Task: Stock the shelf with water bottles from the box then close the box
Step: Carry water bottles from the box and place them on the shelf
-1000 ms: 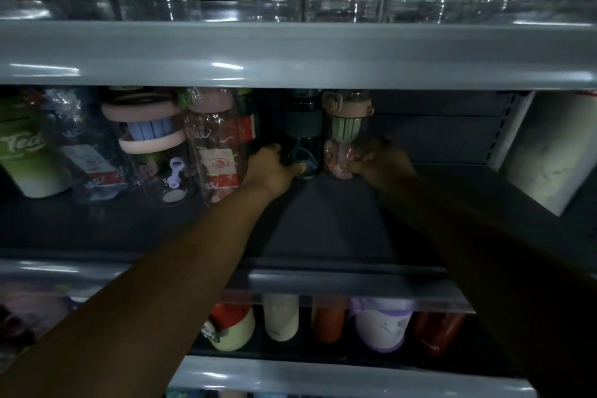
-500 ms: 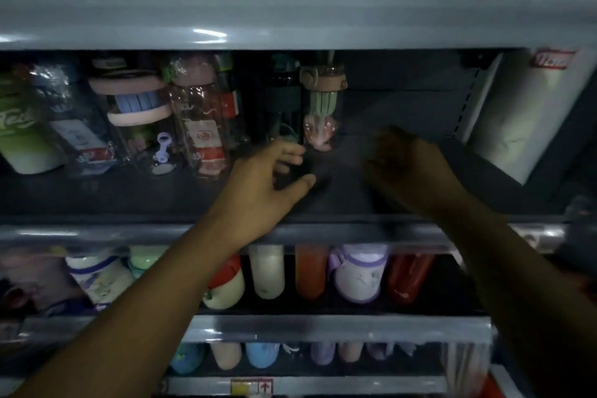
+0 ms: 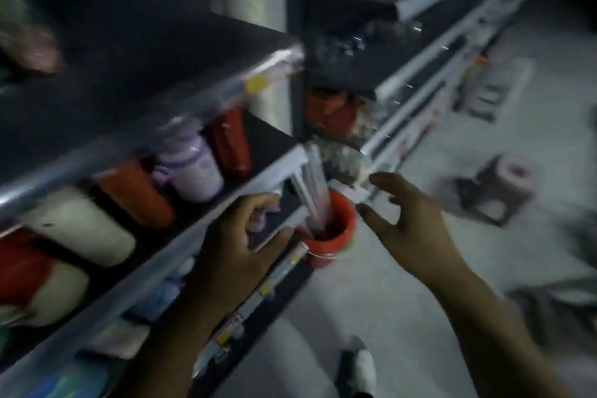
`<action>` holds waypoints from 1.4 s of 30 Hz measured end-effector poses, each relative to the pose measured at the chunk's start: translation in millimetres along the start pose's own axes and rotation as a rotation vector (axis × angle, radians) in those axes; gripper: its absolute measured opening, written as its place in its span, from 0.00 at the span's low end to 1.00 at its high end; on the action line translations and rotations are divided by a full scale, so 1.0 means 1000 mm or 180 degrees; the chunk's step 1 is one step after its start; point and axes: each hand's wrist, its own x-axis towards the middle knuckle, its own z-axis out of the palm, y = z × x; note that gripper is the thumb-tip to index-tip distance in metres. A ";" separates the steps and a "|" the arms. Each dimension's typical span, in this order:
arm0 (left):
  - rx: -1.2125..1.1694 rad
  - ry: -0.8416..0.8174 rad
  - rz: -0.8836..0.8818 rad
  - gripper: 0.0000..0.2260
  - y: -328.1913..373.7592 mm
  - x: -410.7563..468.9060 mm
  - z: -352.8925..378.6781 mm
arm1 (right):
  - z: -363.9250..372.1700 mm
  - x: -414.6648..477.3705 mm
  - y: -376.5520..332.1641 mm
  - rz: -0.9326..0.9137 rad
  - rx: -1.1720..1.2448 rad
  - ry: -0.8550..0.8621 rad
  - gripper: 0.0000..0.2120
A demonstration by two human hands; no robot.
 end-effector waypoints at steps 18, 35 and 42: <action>0.0848 -0.2620 0.1389 0.21 0.138 -0.066 0.431 | -0.180 -0.260 0.277 0.2820 -0.1065 0.0867 0.26; 0.0512 -0.3478 0.1514 0.17 0.322 -0.047 0.791 | -0.405 -0.305 0.543 0.3834 -0.0997 0.1381 0.24; 0.0357 -0.3904 0.2111 0.12 0.428 0.034 0.969 | -0.512 -0.263 0.646 0.4316 -0.1103 0.1719 0.21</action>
